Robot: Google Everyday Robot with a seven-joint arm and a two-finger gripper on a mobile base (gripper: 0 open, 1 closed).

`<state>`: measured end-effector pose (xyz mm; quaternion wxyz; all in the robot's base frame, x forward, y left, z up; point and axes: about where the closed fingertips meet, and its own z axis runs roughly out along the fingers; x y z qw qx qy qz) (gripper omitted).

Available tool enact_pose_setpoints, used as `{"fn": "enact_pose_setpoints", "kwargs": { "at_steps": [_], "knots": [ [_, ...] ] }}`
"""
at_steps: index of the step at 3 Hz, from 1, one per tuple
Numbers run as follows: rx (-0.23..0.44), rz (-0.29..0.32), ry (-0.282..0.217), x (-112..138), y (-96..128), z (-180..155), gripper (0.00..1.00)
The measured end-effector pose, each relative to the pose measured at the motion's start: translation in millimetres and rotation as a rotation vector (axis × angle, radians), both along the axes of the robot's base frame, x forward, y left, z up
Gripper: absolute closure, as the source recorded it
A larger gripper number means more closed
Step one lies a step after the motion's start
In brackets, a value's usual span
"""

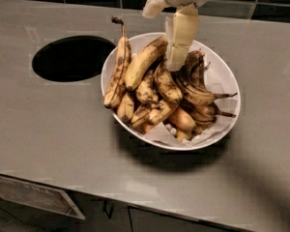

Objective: Pick banana from white bowl

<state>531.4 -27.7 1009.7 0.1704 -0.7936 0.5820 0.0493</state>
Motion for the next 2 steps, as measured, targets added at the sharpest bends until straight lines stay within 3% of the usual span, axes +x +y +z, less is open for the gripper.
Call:
{"fn": "enact_pose_setpoints", "kwargs": {
  "at_steps": [1, 2],
  "knots": [
    [0.0, 0.0, -0.001, 0, 0, 0, 0.0],
    [0.018, 0.005, -0.025, 12, 11, 0, 0.0]
  ]
}}
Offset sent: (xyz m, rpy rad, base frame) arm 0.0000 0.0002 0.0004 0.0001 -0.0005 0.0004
